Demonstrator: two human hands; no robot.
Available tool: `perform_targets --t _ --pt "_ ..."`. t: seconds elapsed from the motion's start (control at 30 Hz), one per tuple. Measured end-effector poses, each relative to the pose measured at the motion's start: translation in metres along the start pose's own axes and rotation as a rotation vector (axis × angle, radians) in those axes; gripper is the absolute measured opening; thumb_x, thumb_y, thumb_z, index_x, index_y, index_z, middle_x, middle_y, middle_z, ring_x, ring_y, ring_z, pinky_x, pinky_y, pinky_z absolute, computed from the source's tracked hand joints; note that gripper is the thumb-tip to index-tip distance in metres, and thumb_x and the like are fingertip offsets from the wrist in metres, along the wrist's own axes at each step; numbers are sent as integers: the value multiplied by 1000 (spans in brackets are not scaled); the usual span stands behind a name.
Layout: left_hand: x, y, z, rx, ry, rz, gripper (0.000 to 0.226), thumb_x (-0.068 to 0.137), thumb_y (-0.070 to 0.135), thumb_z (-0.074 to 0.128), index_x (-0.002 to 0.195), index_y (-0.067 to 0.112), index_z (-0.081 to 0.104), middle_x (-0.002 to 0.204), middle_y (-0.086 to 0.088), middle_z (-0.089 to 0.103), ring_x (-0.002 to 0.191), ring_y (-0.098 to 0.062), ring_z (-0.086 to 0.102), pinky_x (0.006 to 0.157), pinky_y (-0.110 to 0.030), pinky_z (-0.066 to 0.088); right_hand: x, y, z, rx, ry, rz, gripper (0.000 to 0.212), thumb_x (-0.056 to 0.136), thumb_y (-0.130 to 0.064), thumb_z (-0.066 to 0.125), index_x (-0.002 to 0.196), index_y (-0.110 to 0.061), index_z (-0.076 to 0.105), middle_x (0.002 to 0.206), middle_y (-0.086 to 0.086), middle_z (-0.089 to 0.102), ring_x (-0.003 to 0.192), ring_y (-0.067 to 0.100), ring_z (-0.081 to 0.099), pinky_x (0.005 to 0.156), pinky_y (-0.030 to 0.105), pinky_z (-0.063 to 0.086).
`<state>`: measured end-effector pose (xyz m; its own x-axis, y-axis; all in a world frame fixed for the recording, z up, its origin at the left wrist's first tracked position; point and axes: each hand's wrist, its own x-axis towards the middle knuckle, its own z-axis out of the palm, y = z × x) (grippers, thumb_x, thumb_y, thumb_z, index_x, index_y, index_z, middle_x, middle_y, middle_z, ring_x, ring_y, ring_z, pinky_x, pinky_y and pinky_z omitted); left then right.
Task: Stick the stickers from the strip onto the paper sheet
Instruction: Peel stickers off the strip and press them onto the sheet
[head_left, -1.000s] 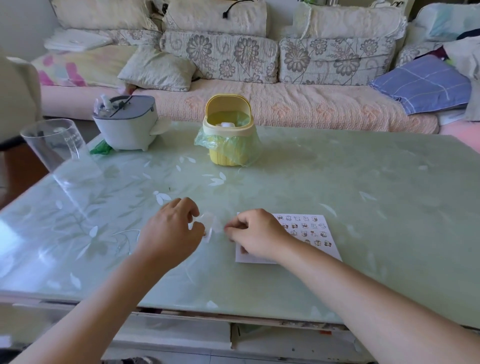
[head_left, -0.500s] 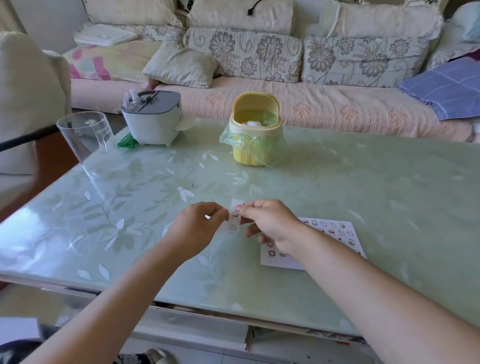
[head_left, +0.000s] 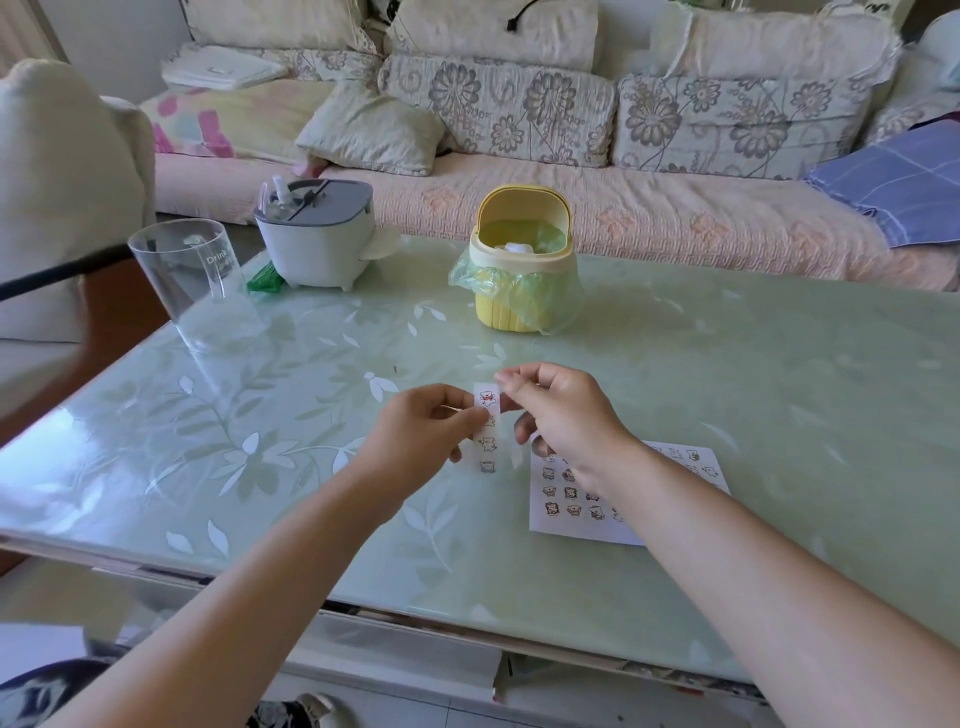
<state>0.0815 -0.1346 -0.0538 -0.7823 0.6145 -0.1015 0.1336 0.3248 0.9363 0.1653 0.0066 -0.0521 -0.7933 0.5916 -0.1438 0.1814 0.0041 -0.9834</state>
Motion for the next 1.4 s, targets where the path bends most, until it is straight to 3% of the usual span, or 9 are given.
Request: perform_targets --t 0.23,0.33,0.47,0.53,0.73,1.0,1.17,1.3,1.4 --pt "0 4 -1 -19 -58 -33 9 94 25 61 93 18 67 68 4 71 54 -13 57 55 -13 44 -2 2 -5 -169 -35 -107 12 90 -13 73 101 -18 74 79 -1 74 50 7 54 45 15 40" --pt "-1 4 2 -40 -38 -35 18 95 31 57 90 19 70 81 2 73 58 -11 57 66 -21 45 0 5 -5 -272 -39 -192 13 88 -14 76 100 -19 76 81 1 75 55 -1 57 55 15 47" --pt "-1 5 1 -62 19 -83 26 95 35 55 88 18 74 85 3 74 58 -8 56 55 -17 38 0 8 -4 -422 -40 -317 17 85 -17 80 99 -26 78 79 -12 74 65 -6 63 67 11 48" --pt "0 5 -1 -92 21 -106 24 94 33 57 87 18 75 85 2 75 59 -9 57 53 -16 37 -2 8 -5 -493 -22 -369 17 84 -20 80 99 -28 79 79 -15 73 62 -9 59 66 8 43" --pt "-2 6 1 -85 65 -152 24 93 29 57 86 17 76 85 1 75 61 -9 56 58 -18 40 -7 11 -1 -645 31 -520 17 85 -25 77 99 -35 79 62 -40 57 50 8 48 56 17 36" --pt "-3 8 1 -73 61 -165 24 92 30 55 88 20 76 89 5 74 67 -10 58 61 -18 39 -8 15 3 -653 68 -606 13 85 -22 78 94 -32 80 66 -33 56 67 -10 55 60 9 31" --pt "-1 8 -2 -56 58 -168 21 89 30 59 84 21 78 84 9 75 69 -10 61 64 -21 42 -12 14 4 -686 88 -628 12 84 -22 78 91 -32 79 65 -33 54 68 -12 55 58 8 33" --pt "-1 6 0 -54 69 -175 21 90 30 59 84 21 77 83 5 75 65 -11 60 60 -19 43 -10 16 5 -719 89 -641 10 84 -21 78 87 -31 76 68 -30 53 69 -12 54 57 8 31" --pt "0 4 2 -60 89 -175 20 91 30 60 83 21 76 80 6 74 63 -11 56 49 -12 40 -8 18 6 -712 76 -627 9 83 -23 79 82 -30 73 76 -24 55 67 -5 54 57 11 31"
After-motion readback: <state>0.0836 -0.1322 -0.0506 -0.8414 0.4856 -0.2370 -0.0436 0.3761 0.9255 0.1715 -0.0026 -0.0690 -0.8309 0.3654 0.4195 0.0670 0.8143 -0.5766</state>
